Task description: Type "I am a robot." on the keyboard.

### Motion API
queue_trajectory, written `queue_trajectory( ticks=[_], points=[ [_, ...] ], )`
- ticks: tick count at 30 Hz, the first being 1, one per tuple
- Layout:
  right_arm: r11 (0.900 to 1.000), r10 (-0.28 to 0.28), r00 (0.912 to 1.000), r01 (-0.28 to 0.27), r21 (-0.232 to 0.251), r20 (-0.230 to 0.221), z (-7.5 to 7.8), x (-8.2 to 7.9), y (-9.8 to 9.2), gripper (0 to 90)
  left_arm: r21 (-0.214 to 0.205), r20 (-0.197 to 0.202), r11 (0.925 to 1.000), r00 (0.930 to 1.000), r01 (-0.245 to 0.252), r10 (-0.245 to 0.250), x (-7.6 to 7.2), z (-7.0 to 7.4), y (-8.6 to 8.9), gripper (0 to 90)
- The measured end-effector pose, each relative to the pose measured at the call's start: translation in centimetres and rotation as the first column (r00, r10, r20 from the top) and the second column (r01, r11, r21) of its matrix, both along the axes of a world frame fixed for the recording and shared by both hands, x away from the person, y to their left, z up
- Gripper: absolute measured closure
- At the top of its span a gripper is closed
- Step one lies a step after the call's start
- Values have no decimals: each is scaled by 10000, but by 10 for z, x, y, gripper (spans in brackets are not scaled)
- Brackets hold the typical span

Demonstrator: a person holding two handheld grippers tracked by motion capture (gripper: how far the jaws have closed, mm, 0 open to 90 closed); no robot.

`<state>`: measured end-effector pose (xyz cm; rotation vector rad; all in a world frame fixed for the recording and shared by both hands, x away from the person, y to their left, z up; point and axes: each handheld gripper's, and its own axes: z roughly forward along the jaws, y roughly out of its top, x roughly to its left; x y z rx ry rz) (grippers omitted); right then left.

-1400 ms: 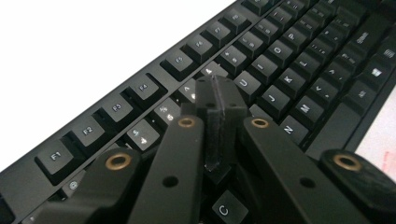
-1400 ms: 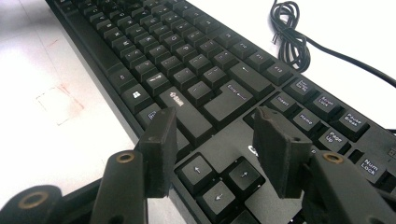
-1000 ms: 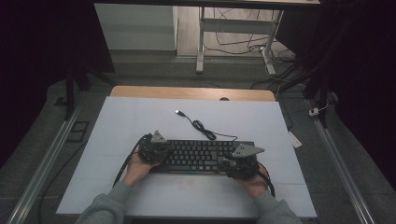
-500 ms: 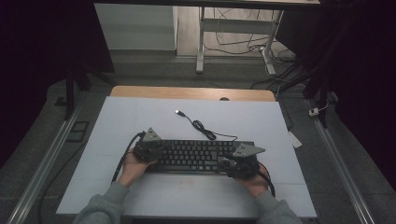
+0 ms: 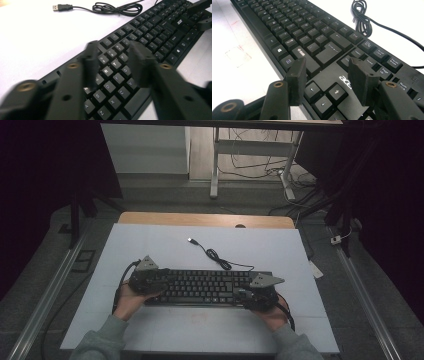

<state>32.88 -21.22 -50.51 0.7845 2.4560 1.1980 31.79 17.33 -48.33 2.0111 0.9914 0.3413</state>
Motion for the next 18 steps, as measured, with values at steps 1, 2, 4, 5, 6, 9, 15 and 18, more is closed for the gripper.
queue_trajectory(
  ticks=[1, 2, 4, 5, 6, 9, 15, 18],
  points=[
    [10000, -20, 10000, 20, -12, 9, 0, 0, 0, 492, 17, -24, 10000, 10000, -31, 31, 0, 0, 0, 518],
    [10000, -38, 10000, 38, -23, 37, 1, 0, -1, 492, 14, -56, 10000, 10000, -55, 55, -1, 1, 1, 489],
    [10000, -71, 10000, 71, 25, 32, 1, 1, -2, 491, -32, -156, 10000, 9998, -80, 80, -2, 1, 2, 447],
    [9999, -97, 9999, 96, 46, 39, 1, 1, -2, 491, -28, -199, 9999, 9997, -114, 114, -2, 1, 2, 429],
    [9999, -103, 9999, 102, 111, 67, 1, 1, -2, 491, 10, -207, 9999, 9997, -149, 149, -3, 2, 3, 414],
    [9999, -122, 9999, 121, 66, 98, 1, 1, -3, 490, 14, -228, 9998, 9996, -178, 179, -5, 2, 6, 396],
    [9999, -156, 9998, 156, 59, 99, 1, 2, -3, 490, 18, -292, 9998, 9993, -215, 215, -7, 1, 12, 389],
    [9998, -155, 9998, 153, 130, 115, 2, 2, -3, 490, -11, -294, 9996, 9992, -275, 274, -7, 1, 13, 385]
  ],
)
